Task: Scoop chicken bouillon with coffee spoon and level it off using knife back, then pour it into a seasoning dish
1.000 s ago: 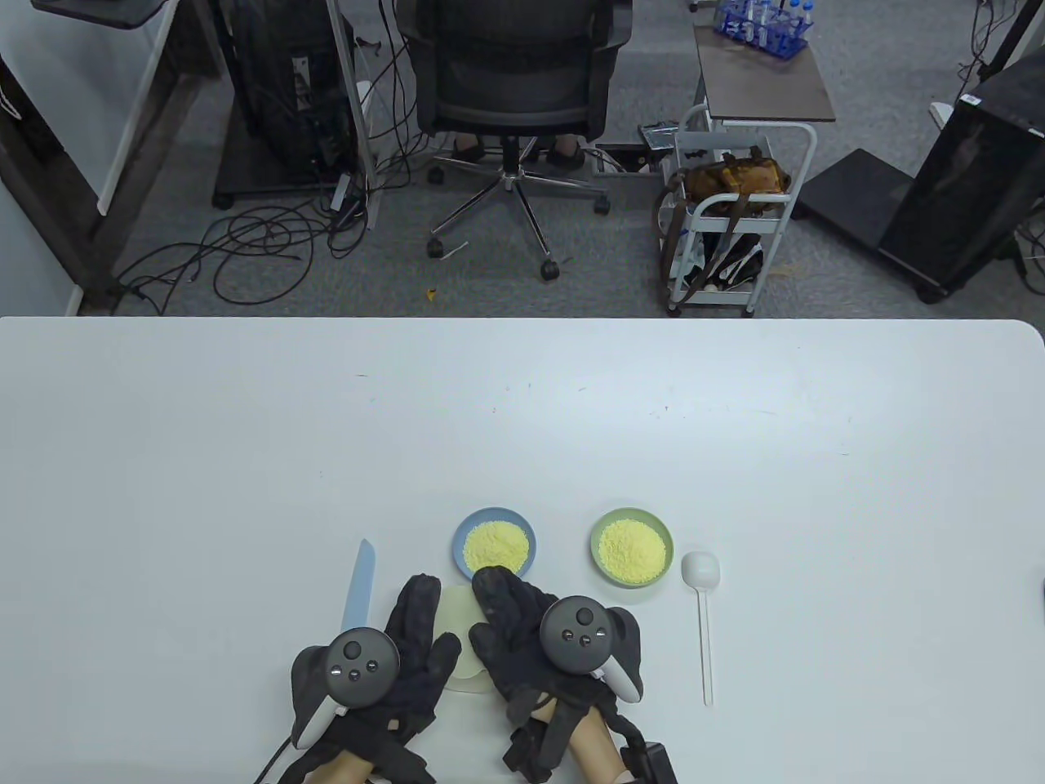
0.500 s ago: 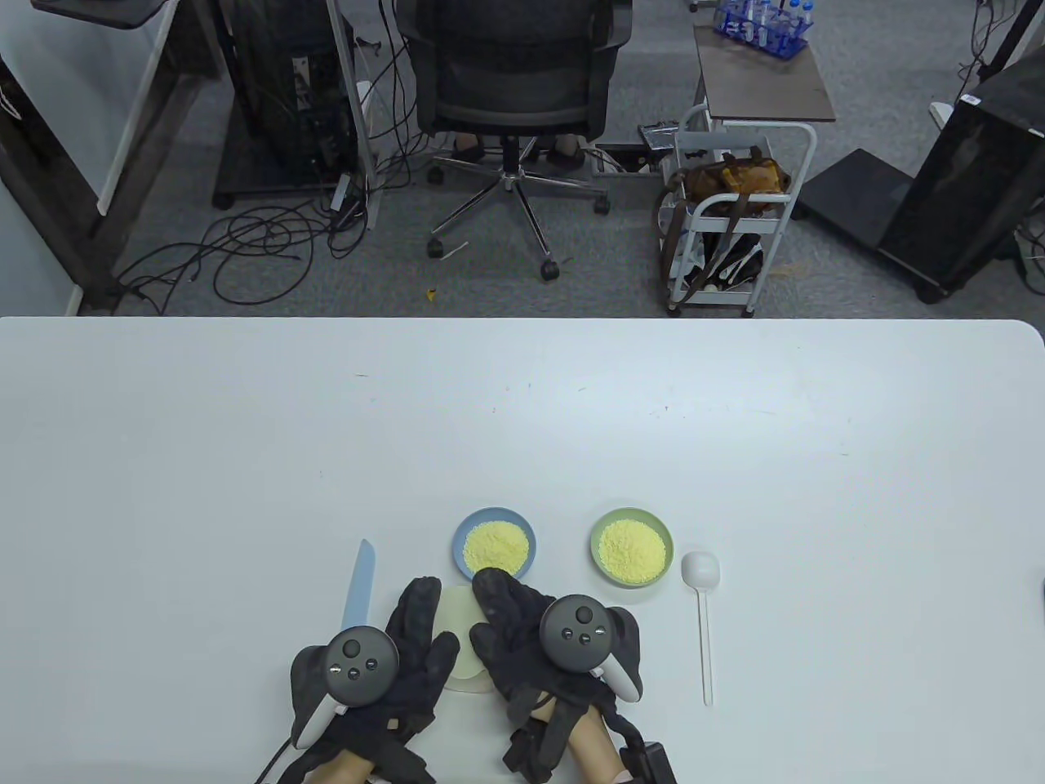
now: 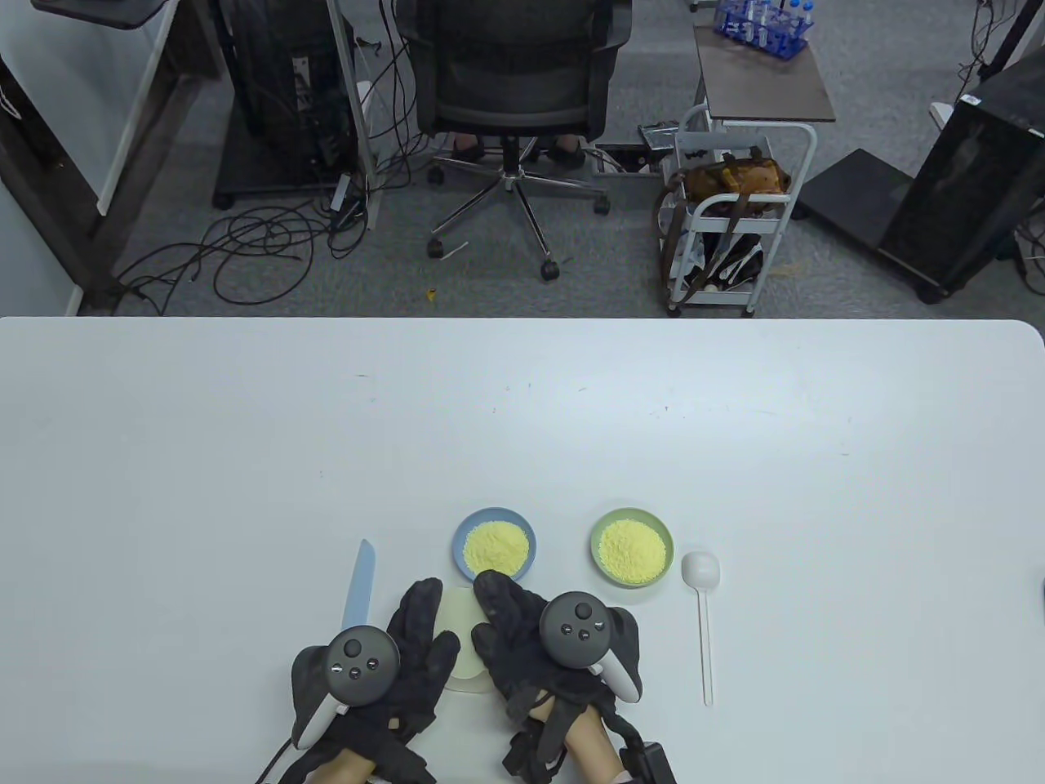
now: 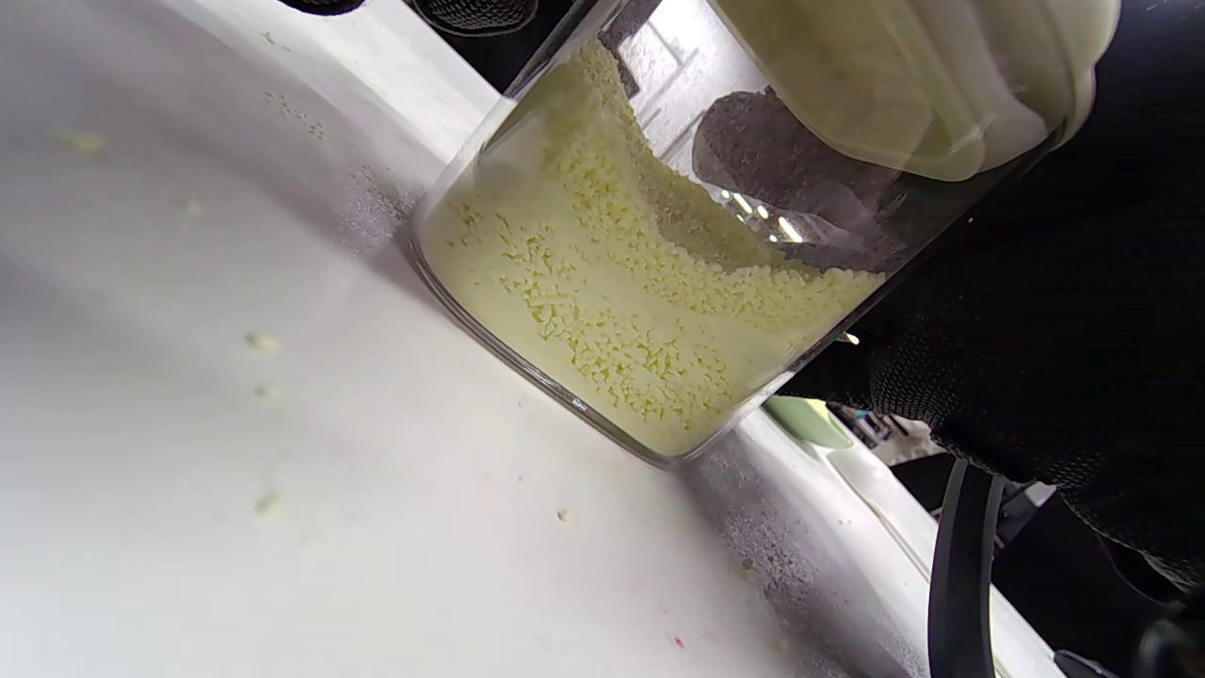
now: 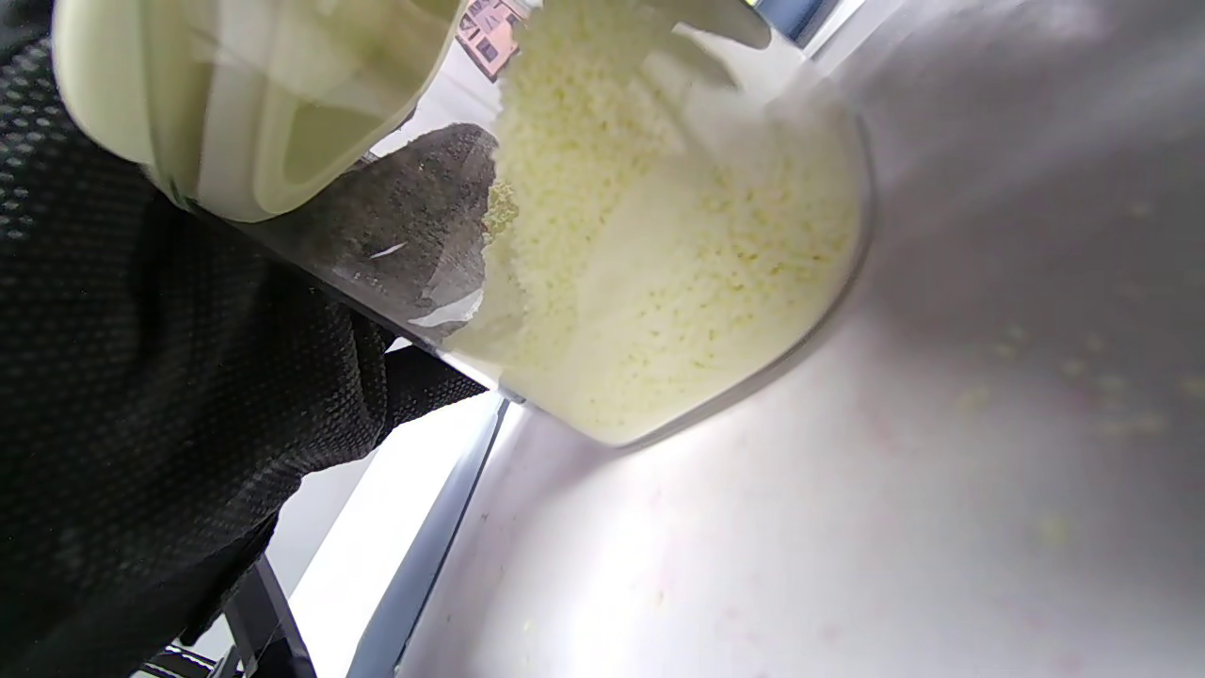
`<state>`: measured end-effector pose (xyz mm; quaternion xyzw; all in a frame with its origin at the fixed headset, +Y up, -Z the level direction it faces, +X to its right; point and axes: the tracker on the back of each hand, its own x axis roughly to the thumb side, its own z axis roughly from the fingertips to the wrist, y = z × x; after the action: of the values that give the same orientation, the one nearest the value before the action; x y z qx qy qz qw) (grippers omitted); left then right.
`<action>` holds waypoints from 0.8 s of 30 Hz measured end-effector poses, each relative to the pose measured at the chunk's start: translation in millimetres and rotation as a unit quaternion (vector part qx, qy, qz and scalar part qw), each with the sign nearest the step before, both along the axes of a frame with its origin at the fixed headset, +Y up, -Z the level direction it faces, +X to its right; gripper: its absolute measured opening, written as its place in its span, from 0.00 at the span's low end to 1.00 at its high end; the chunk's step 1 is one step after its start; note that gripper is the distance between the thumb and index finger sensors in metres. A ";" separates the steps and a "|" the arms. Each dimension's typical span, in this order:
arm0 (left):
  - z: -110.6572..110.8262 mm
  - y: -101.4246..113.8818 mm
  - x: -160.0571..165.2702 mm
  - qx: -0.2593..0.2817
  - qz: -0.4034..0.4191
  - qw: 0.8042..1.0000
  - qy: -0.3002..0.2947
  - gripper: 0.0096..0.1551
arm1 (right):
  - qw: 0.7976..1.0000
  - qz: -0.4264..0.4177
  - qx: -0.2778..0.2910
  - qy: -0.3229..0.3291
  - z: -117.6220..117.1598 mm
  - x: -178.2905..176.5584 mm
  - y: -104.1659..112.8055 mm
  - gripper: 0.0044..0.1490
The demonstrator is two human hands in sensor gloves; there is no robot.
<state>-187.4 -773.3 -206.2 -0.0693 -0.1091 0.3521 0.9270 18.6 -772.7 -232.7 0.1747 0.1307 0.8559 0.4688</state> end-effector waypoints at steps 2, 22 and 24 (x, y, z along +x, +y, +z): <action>0.0 0.0 -0.4 0.001 0.000 1.000 0.001 0.49 | 1.000 0.001 0.003 -0.006 0.4 0.6 0.2 0.37; 3.7 21.2 -13.6 0.058 0.009 0.998 0.022 0.52 | 0.994 -0.005 0.091 -0.054 10.0 22.0 19.1 0.45; 5.2 28.0 -19.3 0.078 0.024 0.996 0.038 0.52 | 0.991 -0.009 0.117 -0.066 14.3 28.1 27.8 0.45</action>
<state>-206.7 -745.3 -201.0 0.0189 -0.1026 0.3673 0.9242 46.7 -745.0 -218.4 0.1728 -0.0028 0.8707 0.4604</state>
